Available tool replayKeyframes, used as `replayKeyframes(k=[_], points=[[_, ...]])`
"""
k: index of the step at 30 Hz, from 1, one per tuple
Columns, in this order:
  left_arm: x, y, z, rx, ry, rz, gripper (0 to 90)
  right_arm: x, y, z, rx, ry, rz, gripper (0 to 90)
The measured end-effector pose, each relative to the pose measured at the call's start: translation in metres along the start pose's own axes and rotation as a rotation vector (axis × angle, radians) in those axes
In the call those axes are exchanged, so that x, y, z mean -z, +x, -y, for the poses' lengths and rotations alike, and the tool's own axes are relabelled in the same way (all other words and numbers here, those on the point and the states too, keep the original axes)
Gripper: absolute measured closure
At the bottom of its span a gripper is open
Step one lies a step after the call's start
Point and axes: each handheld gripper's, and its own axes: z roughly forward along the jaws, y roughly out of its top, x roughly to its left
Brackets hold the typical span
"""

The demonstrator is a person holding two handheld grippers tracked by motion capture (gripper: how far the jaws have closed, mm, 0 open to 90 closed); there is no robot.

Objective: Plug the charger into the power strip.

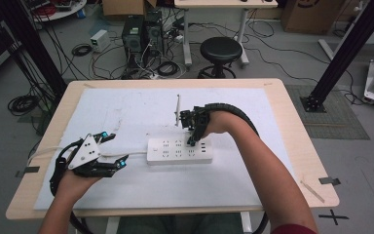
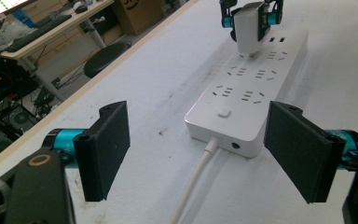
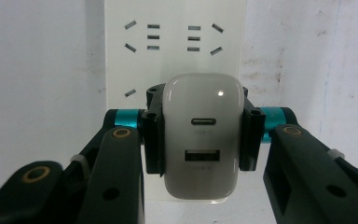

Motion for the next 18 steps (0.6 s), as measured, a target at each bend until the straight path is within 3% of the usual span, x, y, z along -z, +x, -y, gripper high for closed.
replayKeyframes(k=[5,7,8,18], points=[[0.001,0.000,0.000,-0.003,0.000,-0.005,22.6,-0.002,0.000,-0.002,-0.002,0.001,-0.005,63.3],[0.001,-0.001,-0.001,-0.001,-0.003,-0.007,22.6,-0.011,0.001,-0.006,0.009,0.025,0.003,63.4],[0.002,-0.001,-0.001,-0.005,-0.003,-0.006,22.6,-0.011,0.002,-0.007,-0.009,0.040,0.002,63.5],[0.000,-0.002,-0.003,-0.008,-0.003,-0.004,22.6,-0.011,0.000,-0.004,-0.003,0.020,0.000,63.6]])
